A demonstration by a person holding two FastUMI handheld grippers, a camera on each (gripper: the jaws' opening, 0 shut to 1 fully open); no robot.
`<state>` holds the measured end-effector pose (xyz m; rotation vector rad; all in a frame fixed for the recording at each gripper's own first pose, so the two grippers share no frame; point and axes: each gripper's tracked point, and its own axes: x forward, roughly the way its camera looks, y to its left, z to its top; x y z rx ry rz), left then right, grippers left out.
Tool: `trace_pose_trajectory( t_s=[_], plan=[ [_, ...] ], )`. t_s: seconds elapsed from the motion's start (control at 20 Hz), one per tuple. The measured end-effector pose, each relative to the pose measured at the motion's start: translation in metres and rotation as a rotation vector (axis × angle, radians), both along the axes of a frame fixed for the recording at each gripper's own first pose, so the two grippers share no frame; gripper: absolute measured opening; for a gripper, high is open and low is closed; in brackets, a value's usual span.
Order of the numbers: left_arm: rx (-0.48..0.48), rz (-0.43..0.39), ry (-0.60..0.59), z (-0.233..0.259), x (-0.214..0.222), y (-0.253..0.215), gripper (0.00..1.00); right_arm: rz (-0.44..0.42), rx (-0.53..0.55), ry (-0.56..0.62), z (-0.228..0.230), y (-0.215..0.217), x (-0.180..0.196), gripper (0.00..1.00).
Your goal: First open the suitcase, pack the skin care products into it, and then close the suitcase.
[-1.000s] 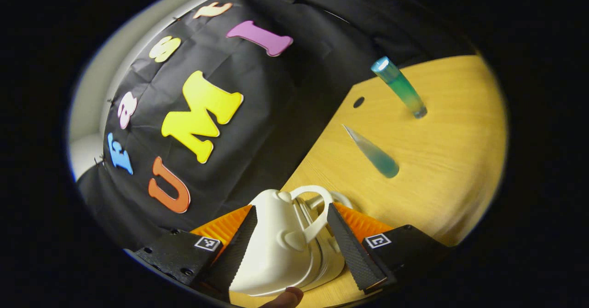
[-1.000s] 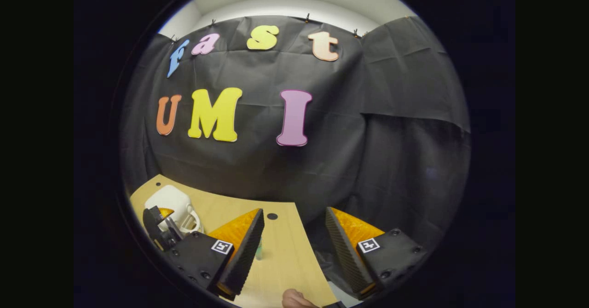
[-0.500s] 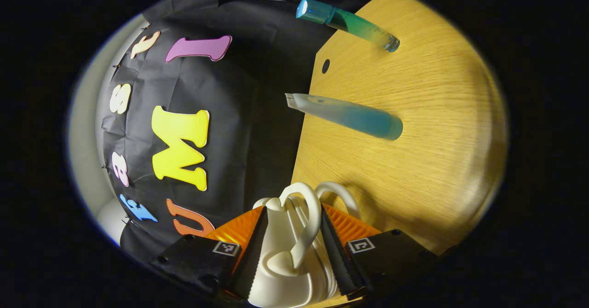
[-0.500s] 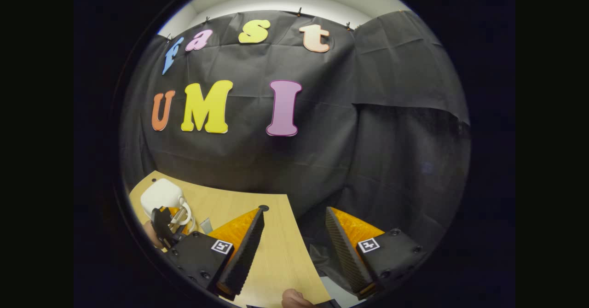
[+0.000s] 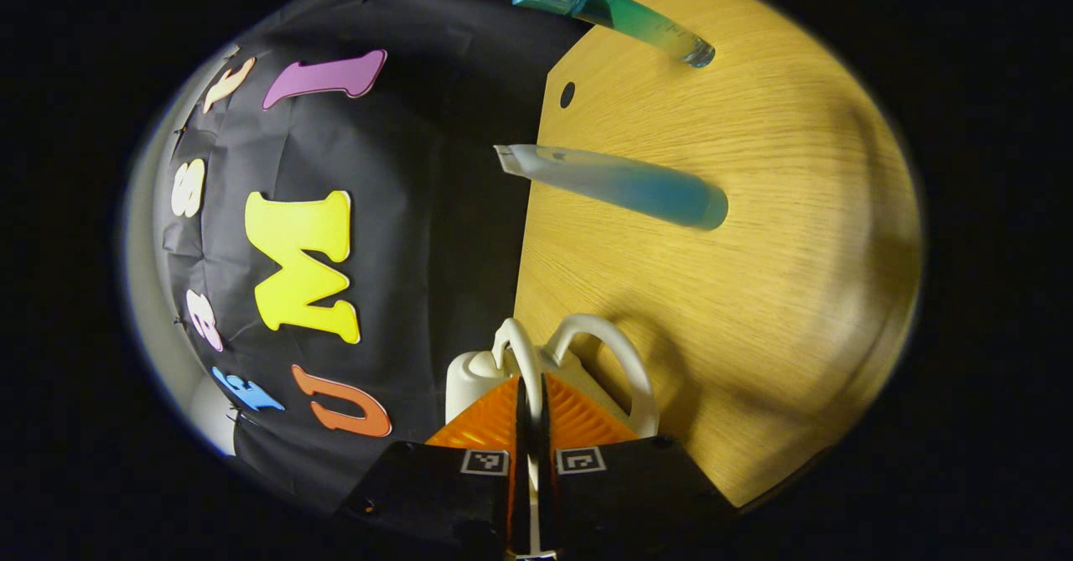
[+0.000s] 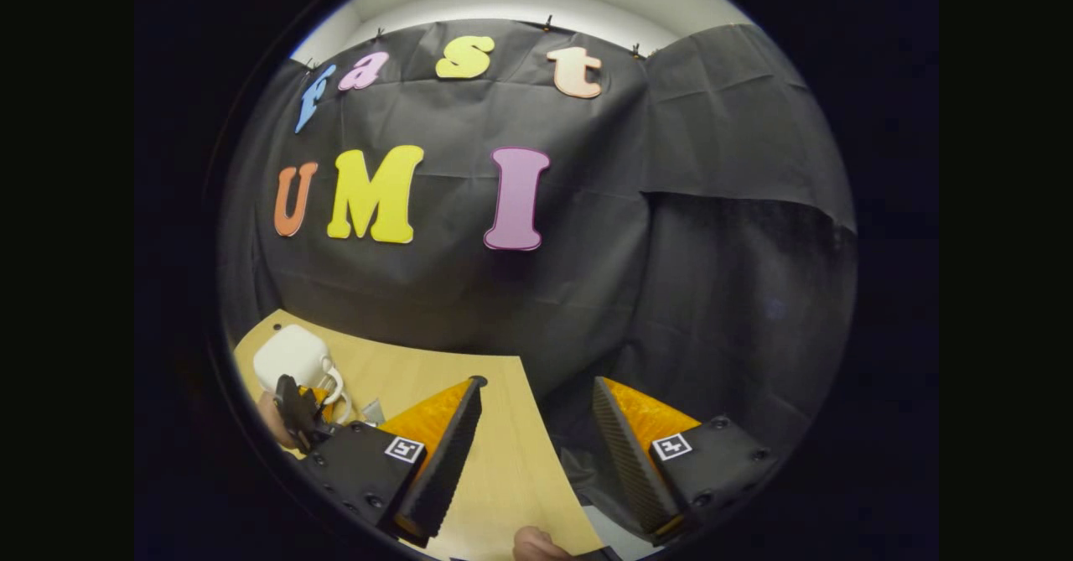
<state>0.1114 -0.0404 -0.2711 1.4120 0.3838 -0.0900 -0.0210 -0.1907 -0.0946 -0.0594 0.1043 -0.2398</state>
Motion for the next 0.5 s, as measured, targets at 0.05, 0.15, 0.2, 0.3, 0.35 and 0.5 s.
trace_pose_trajectory(
  t_s=[0.05,0.15,0.2,0.3,0.35,0.5],
  plan=[
    [-0.043,0.016,0.014,0.001,0.001,0.003,0.06,-0.003,-0.003,-0.004,0.001,0.001,0.002,0.8],
    [-0.118,0.037,0.014,0.016,-0.003,0.004,0.04,-0.017,-0.007,-0.009,0.006,0.003,0.006,0.8],
    [-0.161,0.043,0.005,0.029,-0.003,0.007,0.04,-0.023,-0.004,-0.01,0.008,0.004,0.008,0.8],
    [-0.259,0.066,-0.015,0.055,0.0,0.017,0.03,-0.039,-0.003,-0.01,0.012,0.007,0.014,0.79],
    [-0.311,0.076,-0.02,0.067,0.0,0.022,0.03,-0.041,-0.008,-0.009,0.013,0.012,0.016,0.8],
    [-0.431,0.086,-0.046,0.108,0.004,0.043,0.03,-0.04,-0.022,-0.009,0.019,0.03,0.024,0.8]
  ],
)
